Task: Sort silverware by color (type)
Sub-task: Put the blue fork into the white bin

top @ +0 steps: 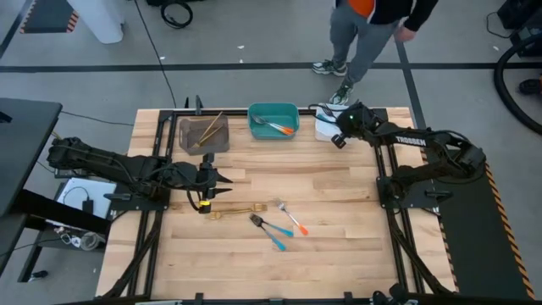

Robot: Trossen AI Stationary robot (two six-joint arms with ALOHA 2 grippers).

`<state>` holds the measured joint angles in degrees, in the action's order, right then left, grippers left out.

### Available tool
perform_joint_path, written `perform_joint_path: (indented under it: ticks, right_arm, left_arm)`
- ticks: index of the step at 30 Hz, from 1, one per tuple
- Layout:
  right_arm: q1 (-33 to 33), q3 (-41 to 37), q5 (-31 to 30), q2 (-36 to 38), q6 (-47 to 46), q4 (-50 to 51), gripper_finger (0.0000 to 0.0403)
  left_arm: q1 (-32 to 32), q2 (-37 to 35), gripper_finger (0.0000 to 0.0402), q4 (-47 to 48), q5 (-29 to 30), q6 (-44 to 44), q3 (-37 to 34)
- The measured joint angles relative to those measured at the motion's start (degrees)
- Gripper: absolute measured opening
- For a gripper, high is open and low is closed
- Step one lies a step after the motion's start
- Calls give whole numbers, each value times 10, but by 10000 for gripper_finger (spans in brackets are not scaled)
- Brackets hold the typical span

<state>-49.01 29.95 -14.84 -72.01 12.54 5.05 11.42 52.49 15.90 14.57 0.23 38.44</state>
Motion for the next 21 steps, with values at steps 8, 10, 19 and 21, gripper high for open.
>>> perform_joint_path:
  ticks: [8, 10, 19, 21]
  right_arm:
    - [-17, 0, 16, 0, 13, 18, 23]
    - [-19, 0, 23, 0, 12, 22, 23]
    - [-27, 0, 43, 0, 5, 46, 22]
    - [-27, 0, 44, 0, 5, 46, 22]
  left_arm:
    - [0, 0, 112, 0, 0, 0, 0]
    - [0, 0, 112, 0, 0, 0, 0]
    - [0, 0, 112, -3, 0, -6, 0]
    - [0, 0, 112, -3, 0, -13, 0]
